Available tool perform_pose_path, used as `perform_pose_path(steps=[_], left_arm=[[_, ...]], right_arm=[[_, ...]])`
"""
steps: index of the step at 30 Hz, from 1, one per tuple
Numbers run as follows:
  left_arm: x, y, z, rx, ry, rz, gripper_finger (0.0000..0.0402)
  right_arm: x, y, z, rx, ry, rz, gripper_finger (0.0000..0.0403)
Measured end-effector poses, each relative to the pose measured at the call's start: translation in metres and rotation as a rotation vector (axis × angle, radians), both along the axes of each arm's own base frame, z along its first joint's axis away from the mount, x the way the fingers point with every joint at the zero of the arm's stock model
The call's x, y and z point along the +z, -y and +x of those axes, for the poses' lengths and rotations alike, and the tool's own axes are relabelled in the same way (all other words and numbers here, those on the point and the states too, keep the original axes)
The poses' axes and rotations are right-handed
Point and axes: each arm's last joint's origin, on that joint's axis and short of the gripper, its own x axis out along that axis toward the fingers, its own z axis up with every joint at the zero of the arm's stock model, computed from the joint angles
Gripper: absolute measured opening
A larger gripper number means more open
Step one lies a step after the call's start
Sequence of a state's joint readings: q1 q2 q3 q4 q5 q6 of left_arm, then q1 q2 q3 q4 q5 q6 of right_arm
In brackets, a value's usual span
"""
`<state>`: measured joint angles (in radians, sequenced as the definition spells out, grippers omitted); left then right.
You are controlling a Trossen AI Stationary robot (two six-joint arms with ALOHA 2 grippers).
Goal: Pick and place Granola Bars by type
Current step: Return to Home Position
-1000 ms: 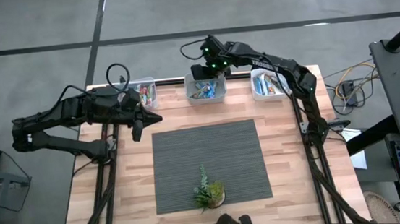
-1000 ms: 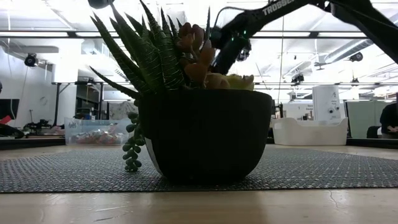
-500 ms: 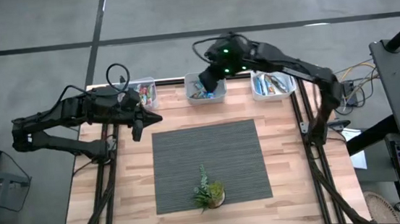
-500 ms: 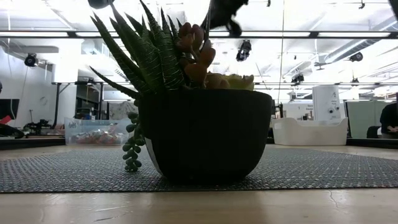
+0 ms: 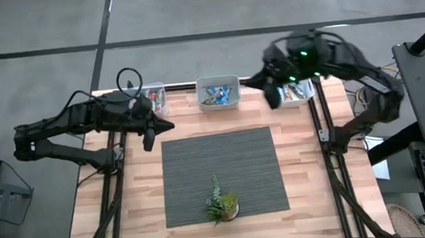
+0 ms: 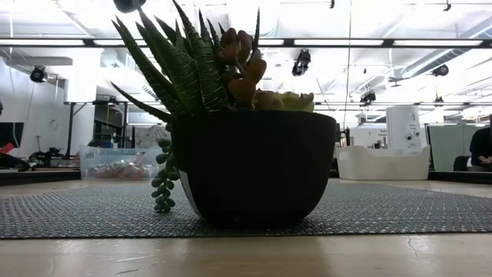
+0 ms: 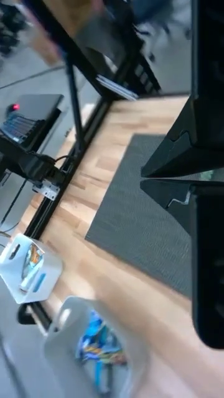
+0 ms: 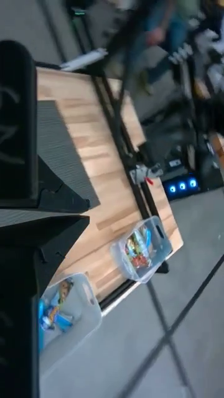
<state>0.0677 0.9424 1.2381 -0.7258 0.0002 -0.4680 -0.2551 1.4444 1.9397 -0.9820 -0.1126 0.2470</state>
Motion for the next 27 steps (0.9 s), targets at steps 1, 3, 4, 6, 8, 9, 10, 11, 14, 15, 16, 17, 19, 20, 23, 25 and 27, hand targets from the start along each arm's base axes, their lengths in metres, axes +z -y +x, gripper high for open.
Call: perform_pose_path(steps=[1,3,4,6,8,9,10,11,14,15,16,17,19,20,23,25,27], left_arm=[[0.000,0.000,0.000,-0.015,-0.003,0.033,0.0000],[0.001,0.000,0.001,-0.050,0.001,0.106,0.0000],[0.002,0.000,0.001,-0.060,0.015,0.127,0.0000],[0.006,0.001,-0.002,-0.068,0.053,0.151,0.0000],[0.012,0.001,-0.006,-0.078,0.098,0.191,0.0000],[0.014,0.001,-0.010,-0.084,0.118,0.213,0.0000],[0.016,0.002,-0.013,-0.087,0.131,0.227,0.0000],[0.018,0.002,-0.015,-0.086,0.150,0.232,0.0000],[0.022,0.002,-0.025,-0.094,0.190,0.271,0.0000],[0.022,0.003,-0.028,-0.097,0.199,0.286,0.0000],[0.022,0.003,-0.031,-0.097,0.210,0.293,0.0000],[0.020,0.003,-0.034,-0.097,0.217,0.296,0.0000],[0.016,0.003,-0.037,-0.093,0.262,0.310,0.0000],[0.014,0.003,-0.039,-0.092,0.293,0.330,0.0000],[-0.001,0.003,-0.040,-0.090,0.359,0.379,0.0000],[-0.014,0.003,-0.039,-0.085,0.393,0.388,0.0000],[-0.028,0.003,-0.039,-0.080,0.418,0.387,0.0000]], right_arm=[[0.002,-0.004,-0.007,0.027,-0.003,-0.032,0.0013],[0.003,-0.013,-0.017,0.066,0.007,-0.066,0.0013],[0.003,-0.016,-0.020,0.076,0.016,-0.071,0.0013],[0.001,-0.021,-0.024,0.102,0.029,-0.089,0.0013],[-0.003,-0.025,-0.024,0.123,0.063,-0.105,0.0013],[-0.005,-0.027,-0.023,0.136,0.093,-0.126,0.0013],[-0.008,-0.029,-0.021,0.150,0.123,-0.148,0.0013],[-0.012,-0.030,-0.019,0.159,0.155,-0.168,0.0013],[-0.029,-0.030,-0.012,0.170,0.224,-0.202,0.0013],[-0.036,-0.030,-0.011,0.184,0.235,-0.208,0.0013],[-0.042,-0.030,-0.010,0.206,0.243,-0.213,0.0013],[-0.048,-0.030,-0.011,0.225,0.255,-0.213,0.0013],[-0.059,-0.031,-0.014,0.239,0.255,-0.211,0.0013],[-0.066,-0.032,-0.016,0.245,0.247,-0.208,0.0013],[-0.084,-0.033,-0.021,0.253,0.233,-0.208,0.0013],[-0.093,-0.034,-0.026,0.245,0.252,-0.208,0.0013],[-0.100,-0.035,-0.033,0.233,0.309,-0.203,0.0013]])
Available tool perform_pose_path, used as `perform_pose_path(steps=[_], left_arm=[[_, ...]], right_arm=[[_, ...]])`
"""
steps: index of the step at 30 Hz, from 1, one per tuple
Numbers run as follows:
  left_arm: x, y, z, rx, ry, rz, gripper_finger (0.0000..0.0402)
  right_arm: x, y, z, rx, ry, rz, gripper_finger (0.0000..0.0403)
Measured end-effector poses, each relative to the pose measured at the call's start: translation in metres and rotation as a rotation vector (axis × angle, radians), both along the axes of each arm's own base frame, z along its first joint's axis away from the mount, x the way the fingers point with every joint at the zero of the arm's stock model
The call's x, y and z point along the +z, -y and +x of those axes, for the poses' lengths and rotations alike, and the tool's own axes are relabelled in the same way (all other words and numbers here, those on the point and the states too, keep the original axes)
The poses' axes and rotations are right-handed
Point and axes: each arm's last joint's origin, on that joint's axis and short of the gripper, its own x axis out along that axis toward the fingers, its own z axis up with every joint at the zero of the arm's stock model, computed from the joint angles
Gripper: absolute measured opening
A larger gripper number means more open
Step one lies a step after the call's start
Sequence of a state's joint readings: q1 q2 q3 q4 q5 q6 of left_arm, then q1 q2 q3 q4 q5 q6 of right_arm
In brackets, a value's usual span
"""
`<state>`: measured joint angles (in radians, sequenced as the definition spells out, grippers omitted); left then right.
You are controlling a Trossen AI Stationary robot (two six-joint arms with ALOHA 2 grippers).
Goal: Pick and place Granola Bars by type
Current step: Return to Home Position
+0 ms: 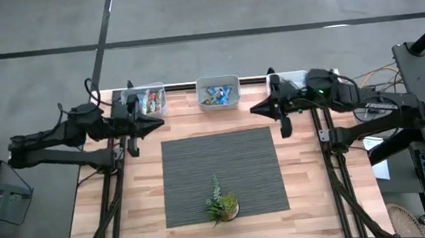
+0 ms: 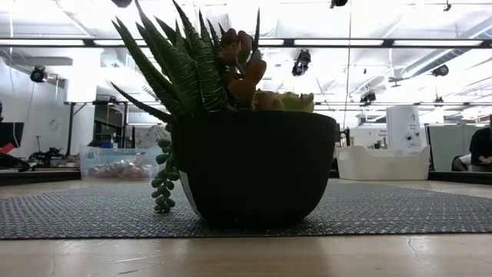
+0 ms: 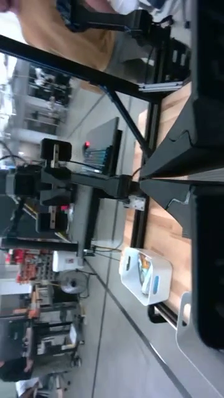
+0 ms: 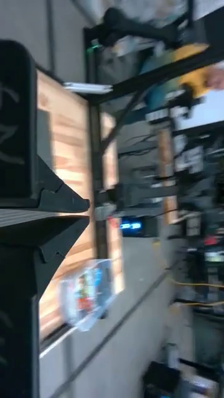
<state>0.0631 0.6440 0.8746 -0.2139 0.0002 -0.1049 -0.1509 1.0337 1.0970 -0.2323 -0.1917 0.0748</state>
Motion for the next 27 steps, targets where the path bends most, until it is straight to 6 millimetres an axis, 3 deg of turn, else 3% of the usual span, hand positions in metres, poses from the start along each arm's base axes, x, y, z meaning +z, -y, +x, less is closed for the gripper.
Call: perform_pose_path(steps=[5,12,19,27], left_arm=[[-0.027,0.000,-0.002,-0.012,0.012,0.005,0.0000],[-0.061,0.001,-0.004,-0.026,-0.052,0.022,0.0000],[-0.066,0.002,-0.021,-0.016,-0.005,0.026,0.0000],[-0.082,0.003,-0.033,-0.040,0.027,0.024,0.0000]], right_arm=[[-0.028,-0.003,-0.020,-0.007,0.118,0.007,0.0013],[-0.070,-0.008,-0.056,-0.010,0.085,0.005,0.0013],[-0.100,-0.013,-0.089,-0.033,0.123,0.005,0.0013],[-0.123,-0.015,-0.113,-0.067,0.160,-0.001,0.0013]])
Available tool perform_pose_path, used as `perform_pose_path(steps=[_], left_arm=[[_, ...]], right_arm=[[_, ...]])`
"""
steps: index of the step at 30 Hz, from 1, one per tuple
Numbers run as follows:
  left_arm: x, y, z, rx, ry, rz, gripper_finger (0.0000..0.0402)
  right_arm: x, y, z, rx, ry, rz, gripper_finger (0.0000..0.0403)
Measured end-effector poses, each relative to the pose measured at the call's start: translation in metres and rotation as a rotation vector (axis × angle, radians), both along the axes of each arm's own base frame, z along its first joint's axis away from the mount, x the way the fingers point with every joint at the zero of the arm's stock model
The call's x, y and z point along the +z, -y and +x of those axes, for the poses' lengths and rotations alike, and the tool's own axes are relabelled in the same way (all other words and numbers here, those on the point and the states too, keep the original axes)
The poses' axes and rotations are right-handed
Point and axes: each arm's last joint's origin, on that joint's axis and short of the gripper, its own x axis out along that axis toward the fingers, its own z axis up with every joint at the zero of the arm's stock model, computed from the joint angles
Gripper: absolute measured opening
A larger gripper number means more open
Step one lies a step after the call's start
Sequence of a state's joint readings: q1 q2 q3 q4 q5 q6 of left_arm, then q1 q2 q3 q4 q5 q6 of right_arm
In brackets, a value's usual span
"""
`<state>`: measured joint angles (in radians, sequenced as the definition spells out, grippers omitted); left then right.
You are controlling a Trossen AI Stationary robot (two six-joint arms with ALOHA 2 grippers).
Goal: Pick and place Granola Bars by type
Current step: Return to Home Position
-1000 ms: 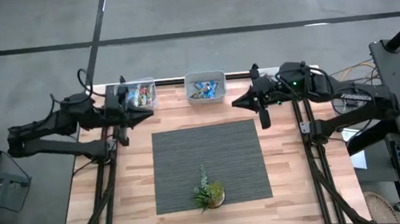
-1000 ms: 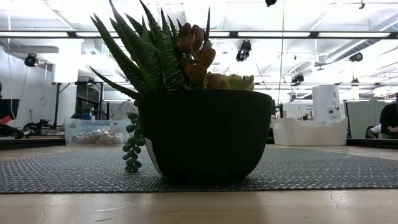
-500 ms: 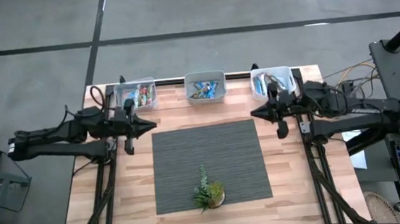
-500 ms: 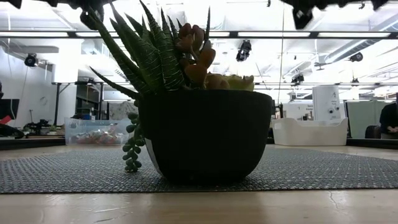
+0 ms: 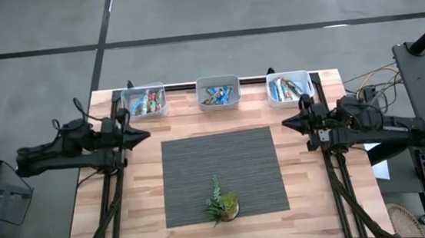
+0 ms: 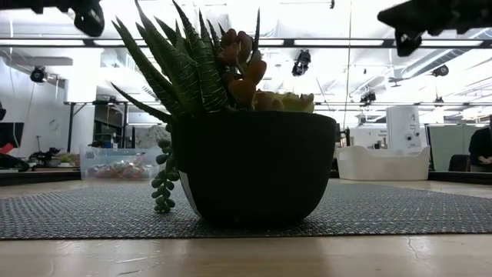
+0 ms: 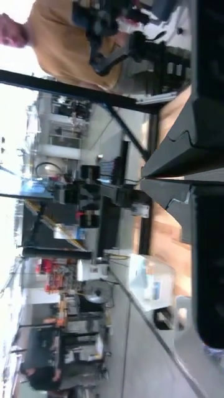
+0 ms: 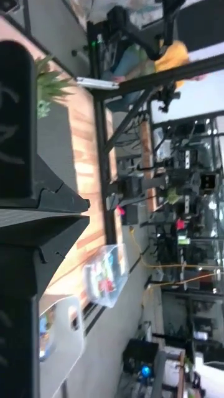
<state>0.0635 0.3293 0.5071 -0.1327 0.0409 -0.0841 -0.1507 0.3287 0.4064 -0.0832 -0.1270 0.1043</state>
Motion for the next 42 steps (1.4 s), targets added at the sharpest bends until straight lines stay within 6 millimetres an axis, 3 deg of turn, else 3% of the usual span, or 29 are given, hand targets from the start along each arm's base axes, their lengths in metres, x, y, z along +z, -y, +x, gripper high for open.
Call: perform_pose_path(steps=[12,23,34,42], left_arm=[[-0.032,0.000,-0.002,-0.004,-0.034,-0.001,0.0000],[-0.066,0.000,0.009,-0.028,0.037,0.011,0.0000],[-0.084,0.001,0.012,-0.056,0.003,0.004,0.0000],[-0.094,0.001,0.014,-0.056,0.002,0.005,0.0000]], right_arm=[[-0.031,-0.002,-0.019,-0.035,0.024,-0.007,0.0013],[-0.065,-0.001,-0.017,-0.048,0.130,-0.019,0.0013],[-0.082,-0.001,-0.011,-0.038,0.196,-0.015,0.0013],[-0.083,-0.001,-0.011,-0.038,0.195,-0.018,0.0013]])
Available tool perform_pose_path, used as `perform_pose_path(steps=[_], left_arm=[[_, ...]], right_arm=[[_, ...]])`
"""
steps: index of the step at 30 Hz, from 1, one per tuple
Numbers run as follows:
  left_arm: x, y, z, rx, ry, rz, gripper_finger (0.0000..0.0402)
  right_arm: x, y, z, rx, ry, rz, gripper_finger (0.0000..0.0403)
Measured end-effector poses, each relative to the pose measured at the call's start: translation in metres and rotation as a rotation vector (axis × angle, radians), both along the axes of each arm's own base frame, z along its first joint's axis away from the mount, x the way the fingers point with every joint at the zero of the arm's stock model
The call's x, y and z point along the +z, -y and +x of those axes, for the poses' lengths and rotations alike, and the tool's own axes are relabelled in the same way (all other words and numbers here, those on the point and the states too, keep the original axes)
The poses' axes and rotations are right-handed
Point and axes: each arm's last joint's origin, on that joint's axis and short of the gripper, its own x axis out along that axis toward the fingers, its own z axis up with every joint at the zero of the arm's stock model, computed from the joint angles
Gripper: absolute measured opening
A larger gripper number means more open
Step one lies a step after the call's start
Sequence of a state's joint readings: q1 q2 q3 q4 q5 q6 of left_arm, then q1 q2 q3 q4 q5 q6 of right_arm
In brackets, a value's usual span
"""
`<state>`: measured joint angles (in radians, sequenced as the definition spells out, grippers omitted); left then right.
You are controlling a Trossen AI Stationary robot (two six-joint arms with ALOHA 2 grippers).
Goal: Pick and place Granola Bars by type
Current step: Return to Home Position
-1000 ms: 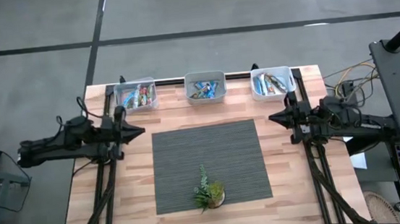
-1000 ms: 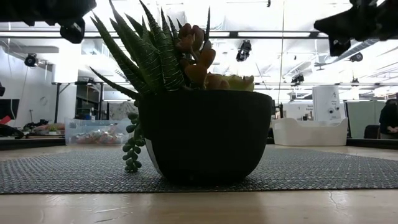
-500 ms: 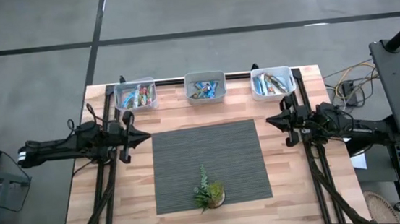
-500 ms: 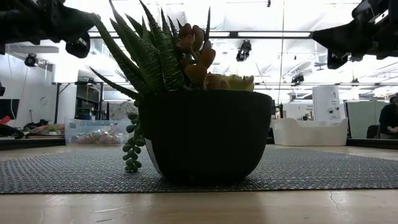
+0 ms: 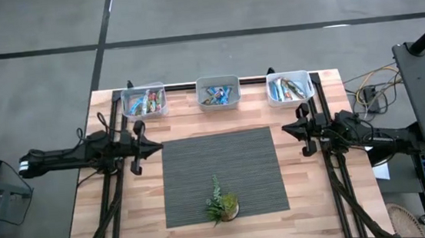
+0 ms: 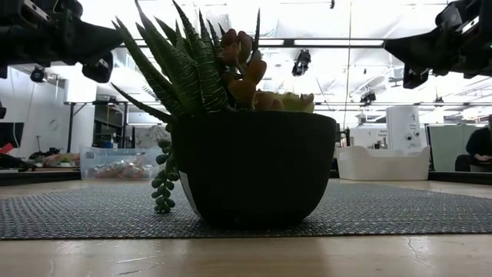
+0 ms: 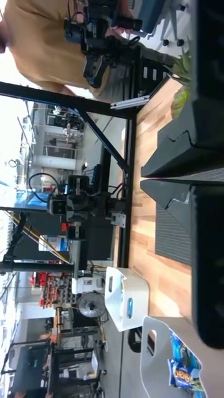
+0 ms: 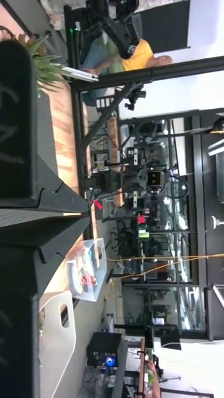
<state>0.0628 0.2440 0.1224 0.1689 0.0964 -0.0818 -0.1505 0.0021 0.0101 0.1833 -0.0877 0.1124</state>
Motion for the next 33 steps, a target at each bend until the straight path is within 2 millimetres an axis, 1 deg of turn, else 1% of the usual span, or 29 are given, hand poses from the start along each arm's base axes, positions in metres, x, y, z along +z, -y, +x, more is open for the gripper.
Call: perform_pose_path(steps=[4,18,22,27,33], left_arm=[[-0.004,0.000,0.000,0.000,-0.012,-0.001,0.0000],[-0.006,0.000,0.001,0.003,-0.020,0.076,0.0000],[-0.015,0.000,0.001,0.001,-0.026,0.048,0.0000],[-0.026,0.000,0.001,-0.011,0.028,0.011,0.0000],[-0.027,0.000,0.002,-0.014,0.005,0.002,0.0000]], right_arm=[[0.000,0.000,0.000,-0.001,-0.001,-0.005,0.0013],[-0.003,0.000,0.000,-0.001,-0.026,-0.003,0.0013],[-0.004,0.000,0.001,-0.001,-0.041,0.000,0.0013],[-0.007,0.000,0.001,0.000,-0.067,0.012,0.0013],[-0.007,0.000,0.001,0.002,-0.069,0.024,0.0013]])
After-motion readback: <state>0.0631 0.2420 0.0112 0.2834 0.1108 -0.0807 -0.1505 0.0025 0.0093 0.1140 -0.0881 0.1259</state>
